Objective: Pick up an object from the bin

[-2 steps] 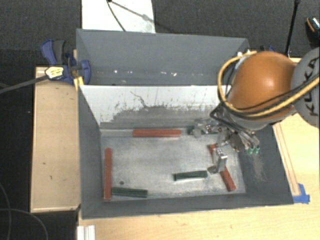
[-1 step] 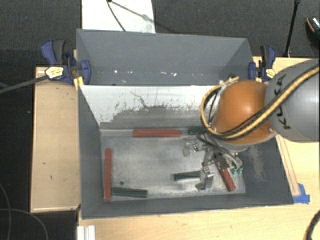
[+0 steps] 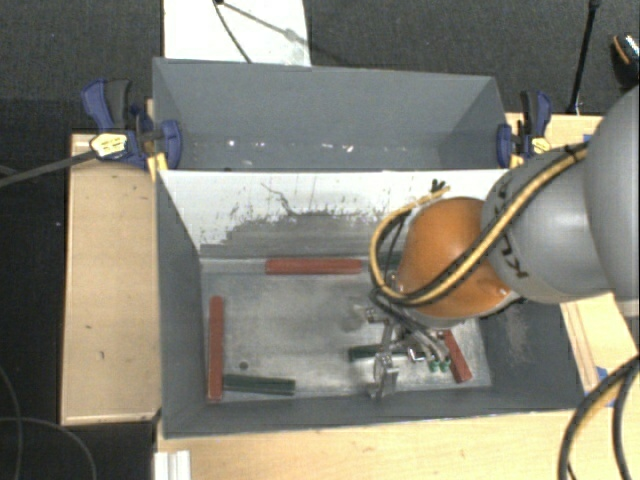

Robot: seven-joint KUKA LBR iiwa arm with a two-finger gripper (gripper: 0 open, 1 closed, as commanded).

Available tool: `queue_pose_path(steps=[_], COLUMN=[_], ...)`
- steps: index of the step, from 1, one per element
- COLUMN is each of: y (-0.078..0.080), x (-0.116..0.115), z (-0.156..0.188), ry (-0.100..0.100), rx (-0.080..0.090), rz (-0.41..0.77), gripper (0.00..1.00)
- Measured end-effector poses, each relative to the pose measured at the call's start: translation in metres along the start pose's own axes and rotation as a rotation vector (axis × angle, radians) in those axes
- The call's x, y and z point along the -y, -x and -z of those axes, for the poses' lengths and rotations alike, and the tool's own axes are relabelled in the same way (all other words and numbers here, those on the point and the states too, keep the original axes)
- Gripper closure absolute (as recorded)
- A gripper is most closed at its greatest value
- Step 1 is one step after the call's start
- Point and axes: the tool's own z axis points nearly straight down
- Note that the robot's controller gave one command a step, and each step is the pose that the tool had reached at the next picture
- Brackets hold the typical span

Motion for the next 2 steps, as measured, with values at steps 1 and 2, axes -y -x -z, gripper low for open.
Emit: queue_pose_path(steps=[1, 2], y=[0.002, -0.006], x=[0.001, -0.003], z=[0.003, 0.137], ry=[-0.001, -0.003], rx=[0.006, 0.014], rz=[-0.003, 0.111], gripper=[1.0, 1.0])
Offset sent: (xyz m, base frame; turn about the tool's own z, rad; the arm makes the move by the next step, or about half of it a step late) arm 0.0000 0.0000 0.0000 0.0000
